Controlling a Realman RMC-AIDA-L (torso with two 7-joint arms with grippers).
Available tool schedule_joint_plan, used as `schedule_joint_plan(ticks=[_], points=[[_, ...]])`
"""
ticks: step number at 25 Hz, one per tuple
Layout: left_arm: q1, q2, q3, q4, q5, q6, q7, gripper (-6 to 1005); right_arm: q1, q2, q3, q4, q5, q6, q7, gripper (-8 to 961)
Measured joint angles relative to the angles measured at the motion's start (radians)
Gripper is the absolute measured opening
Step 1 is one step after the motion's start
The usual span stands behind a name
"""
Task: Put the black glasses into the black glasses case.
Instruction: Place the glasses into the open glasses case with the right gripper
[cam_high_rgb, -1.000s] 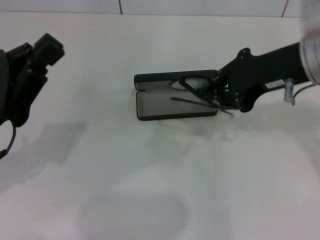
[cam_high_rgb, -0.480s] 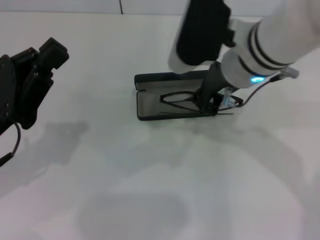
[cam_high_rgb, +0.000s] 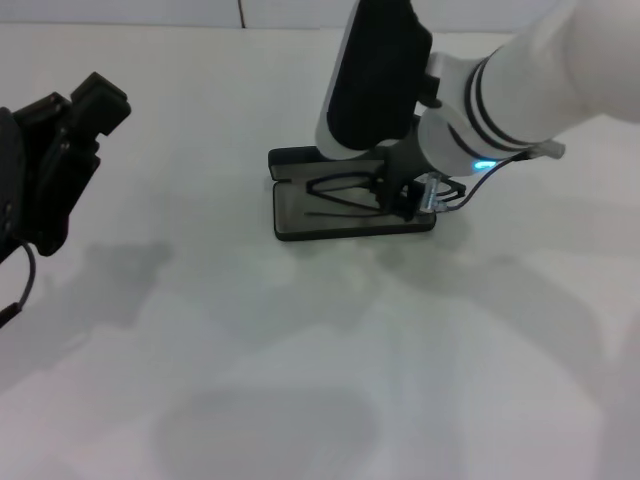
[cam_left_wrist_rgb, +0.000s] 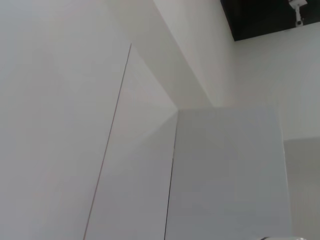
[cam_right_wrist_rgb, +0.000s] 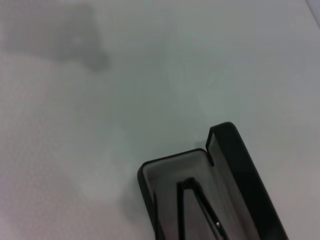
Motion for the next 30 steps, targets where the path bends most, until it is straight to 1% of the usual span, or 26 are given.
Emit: schedule_joint_plan(ticks=[4, 8, 16, 27, 30], points=[[-0.001, 0.009, 0.007, 0.012, 0.016, 0.0, -0.002, 66, 0.003, 0.0, -0.038, 0.034, -0.008, 0.057, 0.003, 169], [-0.002, 0.014, 0.009, 0.022, 0.073, 0.001, -0.002, 66, 0.0, 0.0, -0.066, 0.052, -0.028, 0.098, 0.009, 177], [0.005, 0.013, 0.002, 0.022, 0.084, 0.001, -0.004, 65, -0.004, 0.0, -0.088, 0.057, -0.057, 0.148, 0.016, 194], [0.009, 0.01, -0.001, 0.017, 0.076, 0.0, -0.004, 65, -0.009, 0.0, -0.09, 0.081, -0.059, 0.191, 0.017, 217], [0.01, 0.008, -0.019, 0.011, 0.076, 0.0, -0.006, 65, -0.009, 0.0, -0.09, 0.091, -0.056, 0.201, 0.017, 223]])
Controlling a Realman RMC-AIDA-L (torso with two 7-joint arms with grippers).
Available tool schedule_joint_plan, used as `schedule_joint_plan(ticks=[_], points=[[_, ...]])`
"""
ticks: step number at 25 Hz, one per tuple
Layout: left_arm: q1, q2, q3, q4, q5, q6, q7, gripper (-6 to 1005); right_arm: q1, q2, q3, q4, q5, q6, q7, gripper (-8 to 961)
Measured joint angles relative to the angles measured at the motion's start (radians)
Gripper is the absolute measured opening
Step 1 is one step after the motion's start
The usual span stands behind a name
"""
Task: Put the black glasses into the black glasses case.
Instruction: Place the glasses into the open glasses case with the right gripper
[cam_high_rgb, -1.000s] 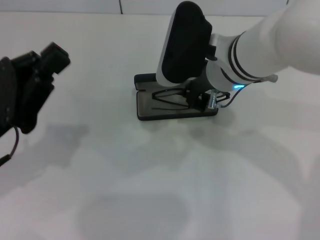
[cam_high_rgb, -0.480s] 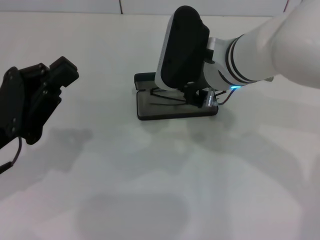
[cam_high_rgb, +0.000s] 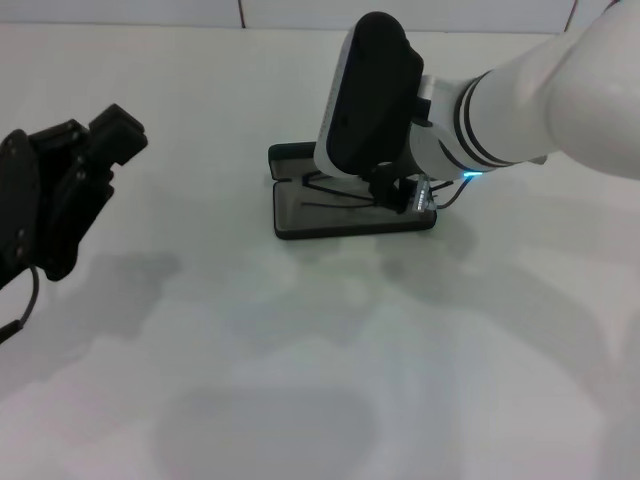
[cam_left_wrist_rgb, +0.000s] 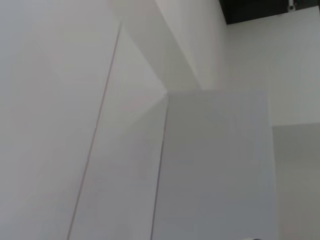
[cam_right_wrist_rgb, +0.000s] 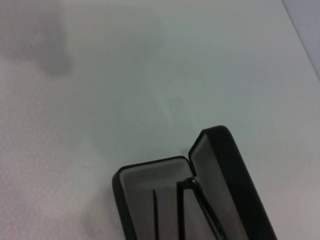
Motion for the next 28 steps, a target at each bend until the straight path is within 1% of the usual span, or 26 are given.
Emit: schedule_joint_plan(ticks=[21, 25, 28], points=[[0.002, -0.001, -0.007, -0.007, 0.004, 0.0, 0.001, 65, -0.013, 0.0, -0.014, -0.017, -0.008, 0.02, 0.001, 261], [0.002, -0.001, -0.007, -0.007, 0.005, 0.0, 0.001, 66, -0.052, 0.0, -0.014, -0.066, -0.017, 0.009, 0.001, 260], [0.0, -0.001, -0.007, -0.007, 0.006, 0.0, 0.001, 66, -0.098, 0.0, -0.013, -0.121, -0.03, -0.002, 0.001, 260]])
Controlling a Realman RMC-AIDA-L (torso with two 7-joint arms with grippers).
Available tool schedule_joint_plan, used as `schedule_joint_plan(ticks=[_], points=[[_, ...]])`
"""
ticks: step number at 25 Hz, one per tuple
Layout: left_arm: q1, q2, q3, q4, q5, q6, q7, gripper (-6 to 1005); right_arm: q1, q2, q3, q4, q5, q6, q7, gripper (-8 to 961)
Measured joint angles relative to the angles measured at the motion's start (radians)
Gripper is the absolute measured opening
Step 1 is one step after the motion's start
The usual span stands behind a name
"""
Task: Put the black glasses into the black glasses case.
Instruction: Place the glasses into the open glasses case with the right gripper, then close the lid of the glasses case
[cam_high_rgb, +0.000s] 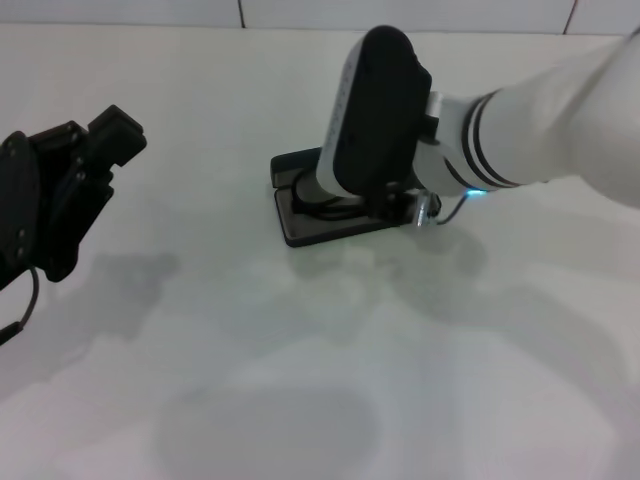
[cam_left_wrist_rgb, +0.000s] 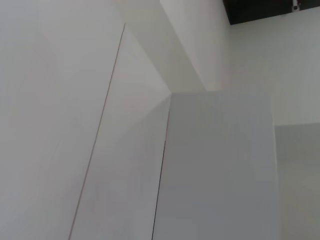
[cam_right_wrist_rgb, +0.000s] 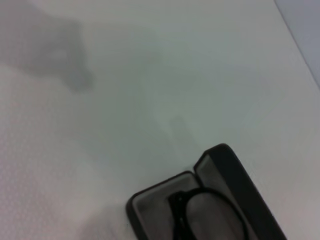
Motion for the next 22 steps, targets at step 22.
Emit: schedule_joint_plan(ticks=[22], points=[[-0.136, 0.058, 0.002, 0.057, 0.062, -0.136, -0.128, 68, -0.602, -0.021, 0.349, -0.495, 0.55, -0.09, -0.311, 262]])
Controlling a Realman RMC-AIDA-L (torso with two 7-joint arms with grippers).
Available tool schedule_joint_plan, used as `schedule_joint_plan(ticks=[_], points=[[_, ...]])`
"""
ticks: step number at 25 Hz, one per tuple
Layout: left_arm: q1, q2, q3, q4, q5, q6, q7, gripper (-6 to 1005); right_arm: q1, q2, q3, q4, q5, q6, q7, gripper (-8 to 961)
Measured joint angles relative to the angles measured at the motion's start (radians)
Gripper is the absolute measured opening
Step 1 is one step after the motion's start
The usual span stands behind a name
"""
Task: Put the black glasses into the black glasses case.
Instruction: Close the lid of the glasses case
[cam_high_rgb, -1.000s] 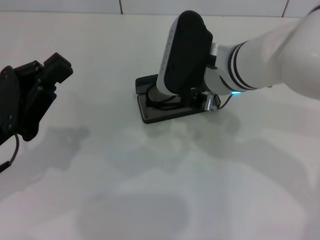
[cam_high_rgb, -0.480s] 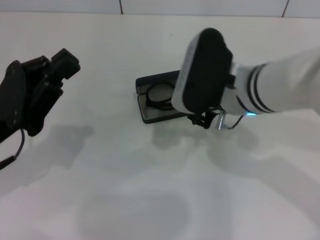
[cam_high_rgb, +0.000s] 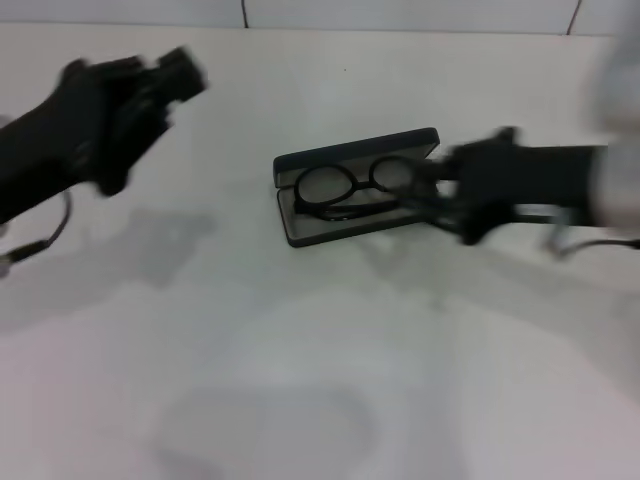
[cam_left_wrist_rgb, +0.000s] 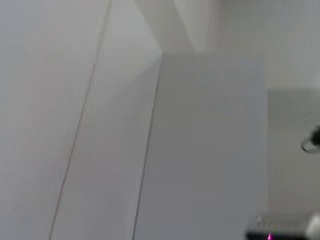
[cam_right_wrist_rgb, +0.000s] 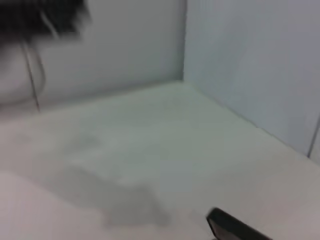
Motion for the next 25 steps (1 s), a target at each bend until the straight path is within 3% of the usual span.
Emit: schedule_joint_plan(ticks=[1, 2, 5, 10, 13, 18, 20, 21, 22, 25], points=[[0.0, 0.0, 0.0, 0.0, 0.0, 0.0, 0.0, 69, -0.025, -0.001, 0.08, 0.014, 0.115, -0.066, -0.067, 262], [-0.067, 0.001, 0.0, 0.021, 0.043, -0.078, -0.036, 70, -0.051, 0.001, 0.221, 0.056, 0.281, -0.183, -0.163, 262], [-0.128, 0.005, 0.0, 0.045, 0.077, -0.155, -0.081, 72, -0.069, 0.0, 0.529, 0.213, 0.585, -0.503, -0.334, 261], [-0.227, -0.012, 0.0, 0.112, 0.181, -0.357, -0.184, 77, -0.078, 0.003, 0.934, 0.446, 0.716, -0.905, -0.49, 261], [-0.256, -0.041, 0.0, 0.145, 0.268, -0.478, -0.233, 81, -0.08, 0.003, 1.068, 0.566, 0.668, -1.0, -0.549, 260], [-0.313, -0.089, 0.0, 0.17, 0.448, -0.671, -0.325, 117, -0.096, 0.004, 1.19, 0.721, 0.561, -1.02, -0.639, 262], [-0.343, -0.112, 0.0, 0.172, 0.527, -0.741, -0.353, 144, -0.097, 0.004, 1.219, 0.769, 0.528, -1.021, -0.669, 261], [-0.343, -0.112, 0.0, 0.172, 0.527, -0.741, -0.353, 163, -0.097, 0.004, 1.226, 0.788, 0.512, -1.02, -0.681, 261], [-0.367, -0.134, 0.0, 0.172, 0.598, -0.801, -0.374, 181, -0.094, 0.003, 1.227, 0.802, 0.503, -1.017, -0.689, 260], [-0.39, -0.155, 0.0, 0.173, 0.68, -0.862, -0.404, 217, -0.085, 0.002, 1.229, 0.849, 0.481, -1.011, -0.721, 260]])
